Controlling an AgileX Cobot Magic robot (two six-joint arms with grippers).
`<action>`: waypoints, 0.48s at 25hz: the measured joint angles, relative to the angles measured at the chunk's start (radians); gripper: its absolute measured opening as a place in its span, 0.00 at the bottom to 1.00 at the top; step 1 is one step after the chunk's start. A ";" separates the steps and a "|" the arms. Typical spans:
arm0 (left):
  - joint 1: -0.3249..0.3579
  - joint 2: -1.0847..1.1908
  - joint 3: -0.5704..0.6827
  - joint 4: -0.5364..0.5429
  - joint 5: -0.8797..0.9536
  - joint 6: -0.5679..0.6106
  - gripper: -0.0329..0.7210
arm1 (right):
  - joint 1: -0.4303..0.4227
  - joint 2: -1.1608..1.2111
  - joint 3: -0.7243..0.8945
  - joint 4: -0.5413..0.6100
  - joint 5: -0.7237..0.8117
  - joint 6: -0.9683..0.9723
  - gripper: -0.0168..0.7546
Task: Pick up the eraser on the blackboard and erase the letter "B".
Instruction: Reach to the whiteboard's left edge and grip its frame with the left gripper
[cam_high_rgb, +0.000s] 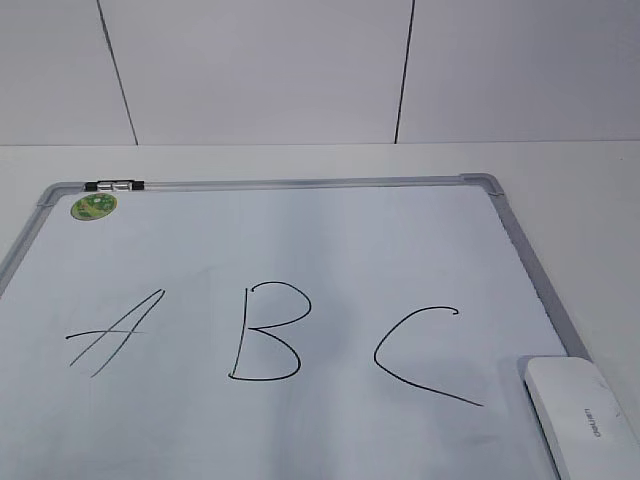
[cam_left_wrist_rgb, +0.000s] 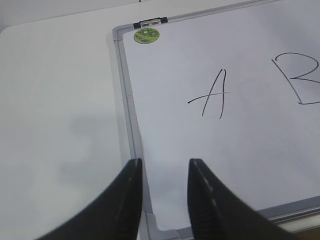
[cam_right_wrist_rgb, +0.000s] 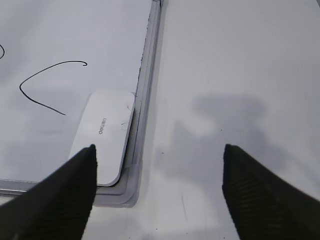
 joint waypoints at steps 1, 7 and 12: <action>0.000 0.000 0.000 0.000 0.000 0.000 0.36 | 0.000 0.000 0.000 0.000 0.000 0.000 0.78; 0.000 0.000 0.000 0.000 0.000 0.000 0.36 | 0.000 0.000 0.000 0.000 0.000 0.000 0.78; 0.000 0.000 0.000 0.000 0.000 0.000 0.36 | 0.000 0.000 0.000 0.000 0.000 0.000 0.78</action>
